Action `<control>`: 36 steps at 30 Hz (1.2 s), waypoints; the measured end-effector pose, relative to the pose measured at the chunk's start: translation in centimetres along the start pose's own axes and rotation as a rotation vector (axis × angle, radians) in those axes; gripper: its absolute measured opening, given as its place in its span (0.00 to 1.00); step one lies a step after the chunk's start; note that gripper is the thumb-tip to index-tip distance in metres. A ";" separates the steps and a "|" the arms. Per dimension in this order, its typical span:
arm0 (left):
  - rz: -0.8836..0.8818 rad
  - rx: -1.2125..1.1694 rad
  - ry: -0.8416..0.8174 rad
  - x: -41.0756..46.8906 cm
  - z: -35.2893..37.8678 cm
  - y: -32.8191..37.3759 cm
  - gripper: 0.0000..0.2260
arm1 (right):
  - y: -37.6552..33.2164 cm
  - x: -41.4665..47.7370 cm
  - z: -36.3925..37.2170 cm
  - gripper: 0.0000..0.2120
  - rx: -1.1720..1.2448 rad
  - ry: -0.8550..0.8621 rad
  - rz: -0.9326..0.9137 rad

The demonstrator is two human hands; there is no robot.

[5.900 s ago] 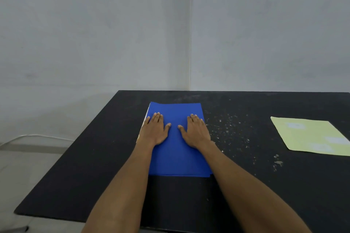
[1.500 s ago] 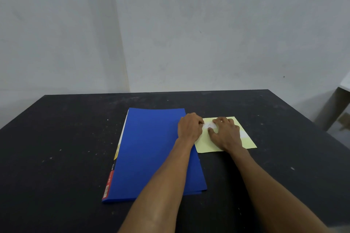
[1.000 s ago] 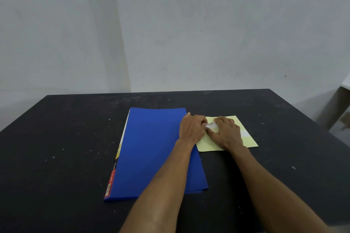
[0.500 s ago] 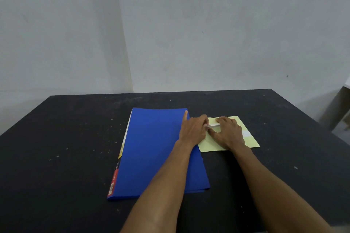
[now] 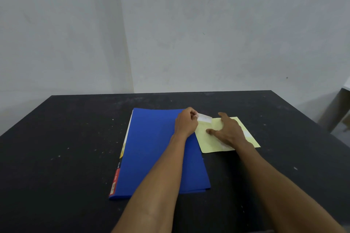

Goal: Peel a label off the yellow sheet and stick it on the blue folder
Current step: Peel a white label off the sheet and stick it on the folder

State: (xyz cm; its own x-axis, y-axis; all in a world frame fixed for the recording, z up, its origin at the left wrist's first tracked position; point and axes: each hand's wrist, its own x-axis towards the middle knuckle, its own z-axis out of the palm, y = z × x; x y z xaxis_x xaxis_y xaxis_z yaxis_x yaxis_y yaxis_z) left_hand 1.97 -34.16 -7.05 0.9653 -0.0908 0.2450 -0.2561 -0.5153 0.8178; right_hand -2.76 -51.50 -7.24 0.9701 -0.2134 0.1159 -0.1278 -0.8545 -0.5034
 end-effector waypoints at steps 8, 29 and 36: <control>-0.057 -0.075 0.041 0.2 -2.2 -0.2 0.04 | -3.0 0.3 0.3 0.13 0.503 0.106 0.039; -0.201 0.110 0.233 0.7 -11.8 -6.1 0.20 | -14.6 1.8 7.9 0.06 0.489 0.082 0.119; -0.218 0.304 0.333 1.6 -15.3 -8.0 0.13 | -19.1 2.6 9.6 0.06 0.393 0.132 0.069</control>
State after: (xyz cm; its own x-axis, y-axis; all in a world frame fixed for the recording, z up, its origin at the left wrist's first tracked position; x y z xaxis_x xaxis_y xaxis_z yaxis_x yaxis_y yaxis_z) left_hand 4.80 -17.09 -5.23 0.9131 0.2980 0.2783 0.0248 -0.7218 0.6917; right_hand 4.19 -31.18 -5.51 0.9241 -0.3441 0.1663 -0.0782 -0.5961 -0.7991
